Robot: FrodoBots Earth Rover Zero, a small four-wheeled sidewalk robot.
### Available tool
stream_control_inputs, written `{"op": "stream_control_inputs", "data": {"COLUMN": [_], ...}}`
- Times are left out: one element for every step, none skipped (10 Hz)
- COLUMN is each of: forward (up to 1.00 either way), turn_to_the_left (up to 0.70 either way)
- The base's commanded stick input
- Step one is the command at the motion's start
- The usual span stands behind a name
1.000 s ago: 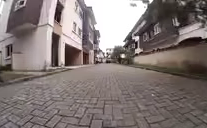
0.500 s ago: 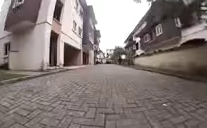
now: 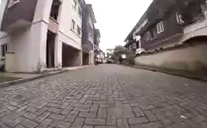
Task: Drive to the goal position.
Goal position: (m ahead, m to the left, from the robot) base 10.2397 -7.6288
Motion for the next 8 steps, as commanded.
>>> {"op": "stream_control_inputs", "data": {"forward": [0.70, 0.70, 0.70, 0.70, 0.70, 0.70, 0.70, 0.70], "turn_to_the_left": [0.00, 0.00, 0.00, 0.00, 0.00, 0.00, 0.00, 0.00]}}
